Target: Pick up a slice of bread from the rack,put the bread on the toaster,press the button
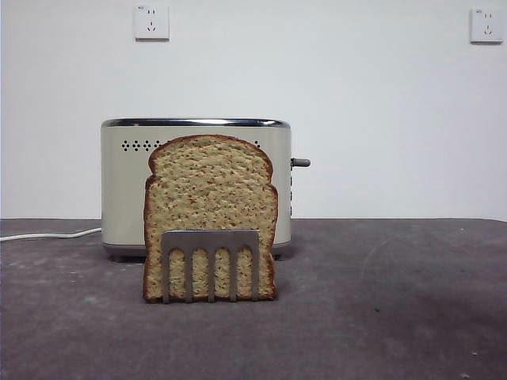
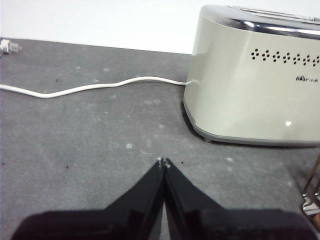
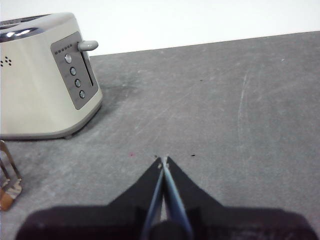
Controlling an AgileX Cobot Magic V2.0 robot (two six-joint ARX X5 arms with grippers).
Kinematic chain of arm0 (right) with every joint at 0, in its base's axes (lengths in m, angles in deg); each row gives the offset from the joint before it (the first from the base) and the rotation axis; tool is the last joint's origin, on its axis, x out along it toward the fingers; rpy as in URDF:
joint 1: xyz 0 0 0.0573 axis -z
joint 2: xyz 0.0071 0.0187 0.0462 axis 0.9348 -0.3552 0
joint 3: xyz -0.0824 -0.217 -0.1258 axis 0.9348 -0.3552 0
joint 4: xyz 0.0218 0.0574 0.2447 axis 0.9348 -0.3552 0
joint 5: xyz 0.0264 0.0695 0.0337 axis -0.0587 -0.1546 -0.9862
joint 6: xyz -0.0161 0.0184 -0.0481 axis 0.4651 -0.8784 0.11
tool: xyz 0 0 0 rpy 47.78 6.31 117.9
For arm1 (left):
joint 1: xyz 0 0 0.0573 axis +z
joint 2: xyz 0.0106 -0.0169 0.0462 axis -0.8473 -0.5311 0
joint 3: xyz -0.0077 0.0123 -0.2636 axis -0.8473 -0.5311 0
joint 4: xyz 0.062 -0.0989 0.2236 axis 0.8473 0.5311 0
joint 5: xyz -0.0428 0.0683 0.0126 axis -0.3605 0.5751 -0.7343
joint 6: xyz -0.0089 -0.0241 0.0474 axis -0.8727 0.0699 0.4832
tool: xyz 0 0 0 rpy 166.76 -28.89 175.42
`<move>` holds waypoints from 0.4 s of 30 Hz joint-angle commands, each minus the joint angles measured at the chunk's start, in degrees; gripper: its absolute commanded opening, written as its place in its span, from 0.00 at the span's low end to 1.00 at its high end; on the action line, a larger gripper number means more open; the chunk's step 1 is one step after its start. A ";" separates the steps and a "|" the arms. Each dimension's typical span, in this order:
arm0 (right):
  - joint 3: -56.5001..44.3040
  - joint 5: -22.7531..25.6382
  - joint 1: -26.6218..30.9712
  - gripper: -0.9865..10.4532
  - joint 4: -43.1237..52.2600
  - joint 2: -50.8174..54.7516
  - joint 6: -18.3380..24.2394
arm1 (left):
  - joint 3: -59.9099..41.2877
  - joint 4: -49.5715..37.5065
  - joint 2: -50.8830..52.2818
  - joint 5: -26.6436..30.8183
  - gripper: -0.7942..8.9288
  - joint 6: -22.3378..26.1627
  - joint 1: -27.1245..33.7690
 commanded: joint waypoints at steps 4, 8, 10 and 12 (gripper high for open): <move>-0.55 0.11 -0.02 0.09 0.11 0.20 -8.94 | -0.79 -0.11 0.15 -0.35 0.08 -5.62 0.13; 0.31 -0.07 -0.02 0.08 0.13 0.20 -15.02 | 0.00 -0.07 0.15 -4.63 0.08 -10.10 0.13; 1.81 0.07 -0.02 0.08 0.26 0.04 -16.33 | 1.22 -0.11 0.15 -7.37 0.07 -12.44 0.13; 3.80 0.20 -0.02 0.08 0.50 -0.44 -16.31 | 3.04 -0.09 0.15 -9.20 0.07 -12.72 0.13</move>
